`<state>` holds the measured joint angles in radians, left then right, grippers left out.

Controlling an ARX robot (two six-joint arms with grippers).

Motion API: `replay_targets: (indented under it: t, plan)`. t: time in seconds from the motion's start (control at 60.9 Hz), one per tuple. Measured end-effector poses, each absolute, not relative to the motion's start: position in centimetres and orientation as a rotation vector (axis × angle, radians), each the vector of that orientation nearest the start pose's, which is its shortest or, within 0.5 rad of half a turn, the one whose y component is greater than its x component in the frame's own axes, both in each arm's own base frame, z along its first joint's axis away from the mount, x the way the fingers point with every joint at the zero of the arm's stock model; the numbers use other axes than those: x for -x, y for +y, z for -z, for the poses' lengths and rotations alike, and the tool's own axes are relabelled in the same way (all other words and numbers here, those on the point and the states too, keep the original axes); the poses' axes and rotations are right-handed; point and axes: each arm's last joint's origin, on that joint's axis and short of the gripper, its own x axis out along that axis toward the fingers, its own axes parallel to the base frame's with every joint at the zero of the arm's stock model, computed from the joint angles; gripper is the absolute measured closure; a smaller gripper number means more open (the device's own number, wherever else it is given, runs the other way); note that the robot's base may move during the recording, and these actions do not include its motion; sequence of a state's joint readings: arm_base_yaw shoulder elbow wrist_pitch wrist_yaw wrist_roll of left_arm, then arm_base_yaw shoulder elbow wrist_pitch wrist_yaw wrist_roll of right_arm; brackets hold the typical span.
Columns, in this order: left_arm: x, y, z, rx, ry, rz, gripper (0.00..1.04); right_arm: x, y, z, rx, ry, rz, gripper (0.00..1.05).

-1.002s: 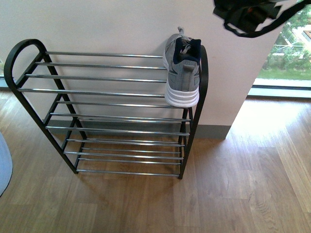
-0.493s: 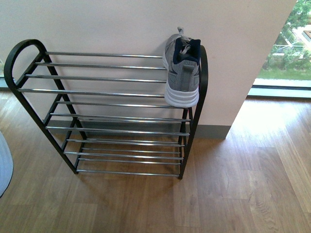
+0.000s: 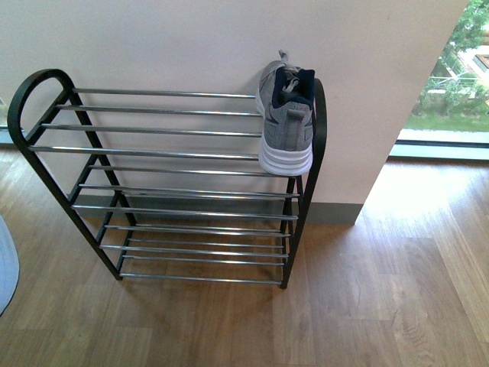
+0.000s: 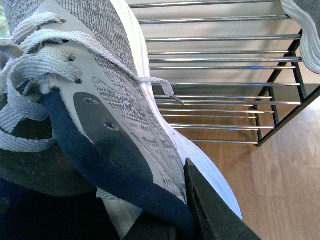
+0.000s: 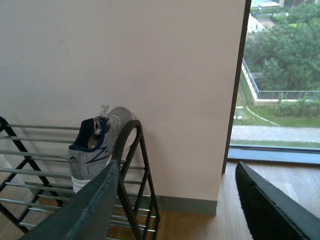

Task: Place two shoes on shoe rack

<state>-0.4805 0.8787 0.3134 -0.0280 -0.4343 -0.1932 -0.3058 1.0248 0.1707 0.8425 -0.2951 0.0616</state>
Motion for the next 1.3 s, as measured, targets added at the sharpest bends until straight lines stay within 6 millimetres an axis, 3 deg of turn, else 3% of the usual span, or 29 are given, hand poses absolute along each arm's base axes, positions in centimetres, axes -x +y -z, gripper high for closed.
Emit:
replay_targets:
  t: [0.394,0.493,0.69,1.297]
  plan:
    - [-15.5,-6.7,-17.4,-0.072,0.534,-0.003,1.03,-14.9,-1.9,-17.0,-0.007,0.004,0.009,1.04]
    - [-15.5,-6.7,-17.4,-0.073,0.534,-0.003,1.03,-14.4,-1.5,-16.4,-0.007,0.013,0.004,1.03]
    - [-15.5,-6.7,-17.4,-0.073,0.534,-0.003,1.03,-13.3,-0.1,-17.0,-0.004,-0.010,-0.002,1.03]
    - [-15.5,-6.7,-17.4,-0.072,0.534,-0.003,1.03,-11.5,0.0,-17.3,-0.004,-0.021,0.001,1.03]
